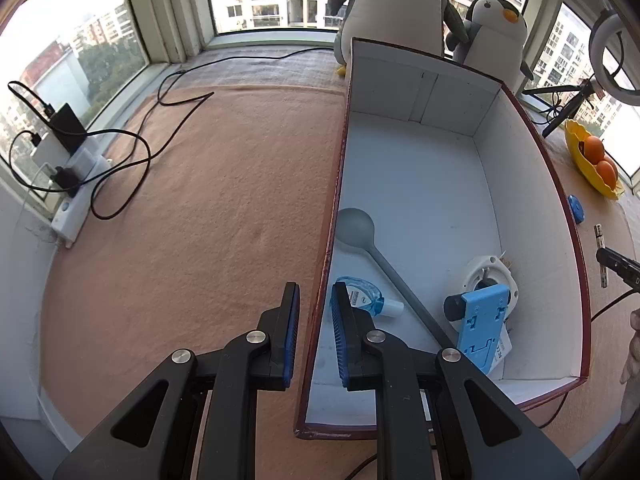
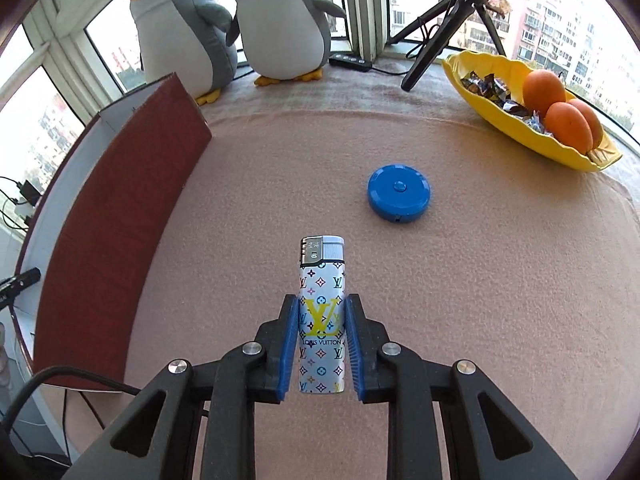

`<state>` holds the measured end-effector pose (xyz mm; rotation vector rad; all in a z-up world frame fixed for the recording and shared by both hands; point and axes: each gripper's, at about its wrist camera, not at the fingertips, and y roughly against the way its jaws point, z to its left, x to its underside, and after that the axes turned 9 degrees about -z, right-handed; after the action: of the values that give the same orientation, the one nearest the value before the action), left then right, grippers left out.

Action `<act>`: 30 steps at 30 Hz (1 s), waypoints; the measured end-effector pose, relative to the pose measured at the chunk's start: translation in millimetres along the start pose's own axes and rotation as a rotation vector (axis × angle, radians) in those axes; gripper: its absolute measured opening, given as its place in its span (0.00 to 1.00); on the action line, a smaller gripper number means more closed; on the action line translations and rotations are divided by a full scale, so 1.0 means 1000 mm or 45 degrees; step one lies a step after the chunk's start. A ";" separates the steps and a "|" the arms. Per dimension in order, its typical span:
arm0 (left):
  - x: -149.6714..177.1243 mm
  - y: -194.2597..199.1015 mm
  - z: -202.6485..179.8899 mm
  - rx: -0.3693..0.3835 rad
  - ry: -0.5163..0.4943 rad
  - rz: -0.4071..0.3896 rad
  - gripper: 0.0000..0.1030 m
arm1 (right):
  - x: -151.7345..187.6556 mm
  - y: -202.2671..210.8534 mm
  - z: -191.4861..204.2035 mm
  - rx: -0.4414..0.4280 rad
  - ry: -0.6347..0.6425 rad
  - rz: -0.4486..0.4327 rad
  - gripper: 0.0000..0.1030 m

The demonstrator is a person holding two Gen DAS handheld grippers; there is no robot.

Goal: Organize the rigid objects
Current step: 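Close the right tool on the lighter and lift it, then carry the lighter into the box and open the right tool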

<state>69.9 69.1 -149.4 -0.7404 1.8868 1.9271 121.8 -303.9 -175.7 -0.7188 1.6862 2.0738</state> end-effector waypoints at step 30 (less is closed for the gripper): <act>0.000 0.000 0.009 0.082 0.026 -0.043 0.13 | -0.027 0.054 0.185 -0.220 0.396 -0.109 0.20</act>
<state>68.5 77.9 -149.5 -0.7698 1.9265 1.8358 84.1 -134.2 -89.0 -1.2005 1.6064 2.1527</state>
